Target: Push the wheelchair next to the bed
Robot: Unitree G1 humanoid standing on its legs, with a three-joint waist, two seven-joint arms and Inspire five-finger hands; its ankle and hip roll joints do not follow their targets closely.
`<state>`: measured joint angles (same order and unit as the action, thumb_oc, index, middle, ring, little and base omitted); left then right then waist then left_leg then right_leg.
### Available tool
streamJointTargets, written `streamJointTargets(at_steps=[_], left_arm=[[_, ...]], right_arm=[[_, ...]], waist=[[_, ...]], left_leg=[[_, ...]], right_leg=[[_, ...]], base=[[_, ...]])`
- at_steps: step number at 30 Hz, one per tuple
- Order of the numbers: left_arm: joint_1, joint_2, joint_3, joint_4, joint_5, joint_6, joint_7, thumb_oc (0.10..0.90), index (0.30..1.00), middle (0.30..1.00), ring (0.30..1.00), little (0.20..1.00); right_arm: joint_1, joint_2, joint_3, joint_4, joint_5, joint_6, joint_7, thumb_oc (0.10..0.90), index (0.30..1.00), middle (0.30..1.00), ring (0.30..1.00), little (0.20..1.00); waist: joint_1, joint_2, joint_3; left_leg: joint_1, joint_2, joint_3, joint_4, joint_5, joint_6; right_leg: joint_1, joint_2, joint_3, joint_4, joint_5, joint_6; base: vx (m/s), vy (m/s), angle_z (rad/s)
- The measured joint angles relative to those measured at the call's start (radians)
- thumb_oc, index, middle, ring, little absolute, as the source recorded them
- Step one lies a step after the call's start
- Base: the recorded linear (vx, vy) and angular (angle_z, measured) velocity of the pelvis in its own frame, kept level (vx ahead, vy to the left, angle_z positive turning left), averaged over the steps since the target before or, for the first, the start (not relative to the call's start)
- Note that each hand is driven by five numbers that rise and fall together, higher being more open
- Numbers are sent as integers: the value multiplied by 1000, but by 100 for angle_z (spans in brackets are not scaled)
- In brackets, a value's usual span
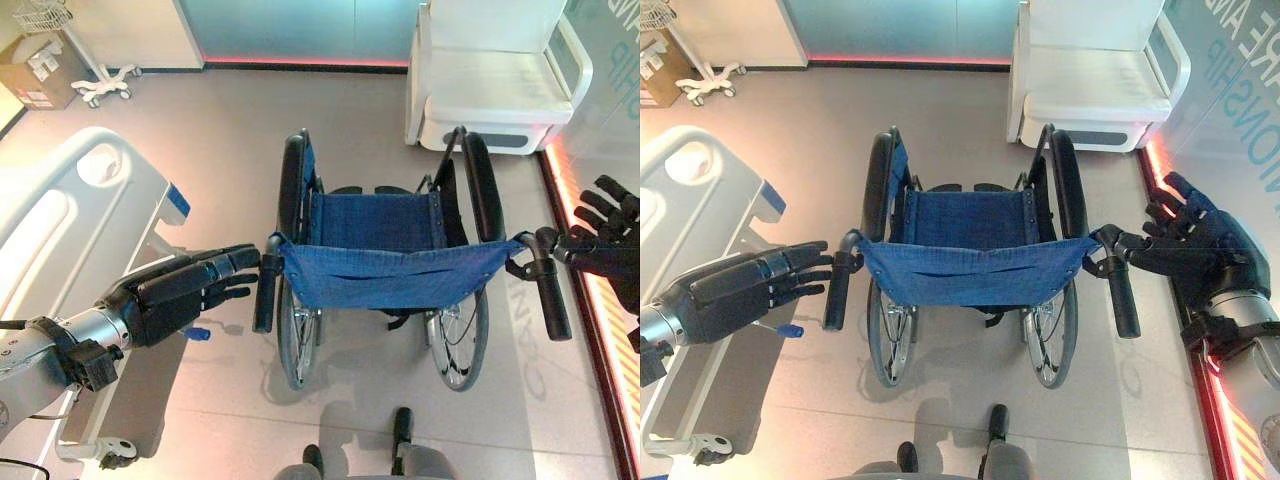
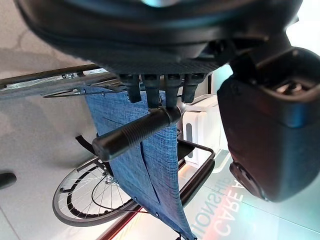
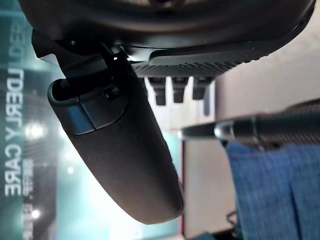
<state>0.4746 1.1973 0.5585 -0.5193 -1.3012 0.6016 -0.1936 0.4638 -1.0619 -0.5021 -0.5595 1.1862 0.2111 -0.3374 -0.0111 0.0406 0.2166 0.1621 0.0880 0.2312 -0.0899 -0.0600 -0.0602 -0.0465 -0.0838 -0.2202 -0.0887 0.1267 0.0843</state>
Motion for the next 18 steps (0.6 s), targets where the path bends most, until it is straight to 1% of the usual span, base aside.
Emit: streamJointTargets(at_steps=[3,5,6,7,8,10,12,13,16,18], left_arm=[[18,13,8,-6,38,-4,-18,800,900,900,900,900],[44,37,32,-18,87,-6,-47,800,900,900,900,900],[80,58,65,-23,116,-9,-79,800,900,900,900,900],[110,70,86,-24,131,-10,-102,800,900,900,900,900],[150,83,127,-30,155,-12,-137,800,900,900,900,900],[239,93,174,-47,182,-13,-195,800,900,900,900,900],[275,95,198,-57,211,-14,-224,800,900,900,900,900],[327,101,237,-69,236,-18,-252,800,900,900,900,900],[420,103,300,-98,289,-19,-294,800,900,900,900,900],[512,106,362,-115,329,-20,-317,800,900,900,900,900]], right_arm=[[24,-39,-2,-29,-1,0,0,800,900,900,900,900],[46,-55,-3,-38,-1,0,0,800,900,900,900,900],[64,-62,-6,-38,-1,0,0,800,900,900,900,900],[77,-64,-10,-38,-1,0,0,800,900,900,900,900],[94,-70,-12,-38,0,0,-1,800,900,900,900,900],[132,-74,-45,-38,0,0,-3,800,900,900,900,900],[141,-76,-53,-38,0,0,-20,800,900,900,900,900],[174,-86,-82,-43,0,0,-30,800,900,900,900,900],[225,-105,-132,-45,0,1,-46,800,900,900,900,900],[270,-116,-180,-46,-1,5,-66,800,900,900,900,900]], waist=[[-1,-4,-5],[-2,-12,-19],[-4,-20,-29],[-4,-23,-33],[-8,-27,-35],[-14,-25,-36],[-14,-23,-37],[-14,-22,-38],[-13,-17,-41],[-13,-15,-42]], left_leg=[[-3,-4,10,0,-2,3],[-2,-4,20,0,-4,6],[-4,-4,23,0,-4,7],[-5,-5,24,0,-5,8],[-4,-5,26,0,-5,9],[-4,-7,31,0,-7,12],[-3,-9,34,0,-8,13],[-6,-9,35,0,-8,13],[-6,-9,43,0,-8,13],[-6,-9,46,0,-8,13]], right_leg=[[-3,-3,12,0,2,3],[-6,-3,17,0,2,3],[-11,-2,20,0,2,4],[-14,-4,22,0,3,4],[-15,-3,23,0,3,5],[-16,-7,24,0,5,8],[-17,-8,26,0,5,8],[-20,-9,26,0,6,9],[-23,-8,27,0,6,9],[-23,-7,29,0,6,9]], base=[[-4,19,-9],[-3,27,-12],[-8,32,-7],[-16,44,-9],[-17,37,-6],[-22,42,-5],[-22,31,-4],[-11,22,-4],[-14,28,-5],[-6,10,-2]])
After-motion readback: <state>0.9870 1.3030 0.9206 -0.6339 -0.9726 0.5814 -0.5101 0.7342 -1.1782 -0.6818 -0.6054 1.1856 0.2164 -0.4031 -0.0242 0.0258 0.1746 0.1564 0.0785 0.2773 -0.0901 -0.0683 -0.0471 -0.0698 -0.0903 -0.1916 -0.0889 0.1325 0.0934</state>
